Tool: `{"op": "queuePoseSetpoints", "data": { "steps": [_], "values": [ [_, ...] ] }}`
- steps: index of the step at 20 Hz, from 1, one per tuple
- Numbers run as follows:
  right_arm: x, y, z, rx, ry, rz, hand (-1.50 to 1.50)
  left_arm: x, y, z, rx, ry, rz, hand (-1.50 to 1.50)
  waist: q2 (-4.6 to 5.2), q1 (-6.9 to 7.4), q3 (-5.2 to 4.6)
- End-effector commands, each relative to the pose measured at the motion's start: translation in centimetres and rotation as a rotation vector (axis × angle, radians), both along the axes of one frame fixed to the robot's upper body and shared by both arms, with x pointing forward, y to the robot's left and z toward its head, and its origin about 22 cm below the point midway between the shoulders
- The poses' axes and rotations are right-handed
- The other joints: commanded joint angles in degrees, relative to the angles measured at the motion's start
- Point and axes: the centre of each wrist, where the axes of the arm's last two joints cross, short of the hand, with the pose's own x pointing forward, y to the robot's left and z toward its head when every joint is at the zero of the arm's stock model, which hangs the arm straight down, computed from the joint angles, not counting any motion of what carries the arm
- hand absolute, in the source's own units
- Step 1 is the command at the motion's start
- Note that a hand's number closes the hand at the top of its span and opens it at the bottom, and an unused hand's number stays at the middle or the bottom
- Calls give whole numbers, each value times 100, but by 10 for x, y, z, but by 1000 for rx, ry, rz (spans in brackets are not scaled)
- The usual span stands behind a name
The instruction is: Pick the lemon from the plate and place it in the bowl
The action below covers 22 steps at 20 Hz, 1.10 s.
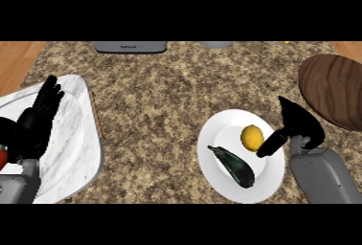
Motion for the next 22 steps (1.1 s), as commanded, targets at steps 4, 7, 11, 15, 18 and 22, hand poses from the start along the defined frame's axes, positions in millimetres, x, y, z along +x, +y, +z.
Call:
{"op": "queuePoseSetpoints", "data": {
  "steps": [4,7,11,15,18,22],
  "values": [
    [14,9,-15,-58,46,-56,-150,6,1,5,0,12,11,0,0,-23,1],
    [-11,26,-40,-17,98,-52,-150,-6,-13,15,1,-14,3,0,-12,-17,3],
    [-21,29,-47,-5,117,-55,-150,4,11,10,-16,6,8,0,-9,-45,0],
    [-14,34,-36,-3,97,-84,-150,0,14,10,-8,-2,14,0,-11,-48,0],
    [-9,30,-69,-6,86,-80,-150,0,-6,11,2,-11,12,0,-4,-30,2],
    [-1,26,-77,-32,95,-82,-150,7,0,2,5,-10,4,0,0,-30,1]
  ]
}}
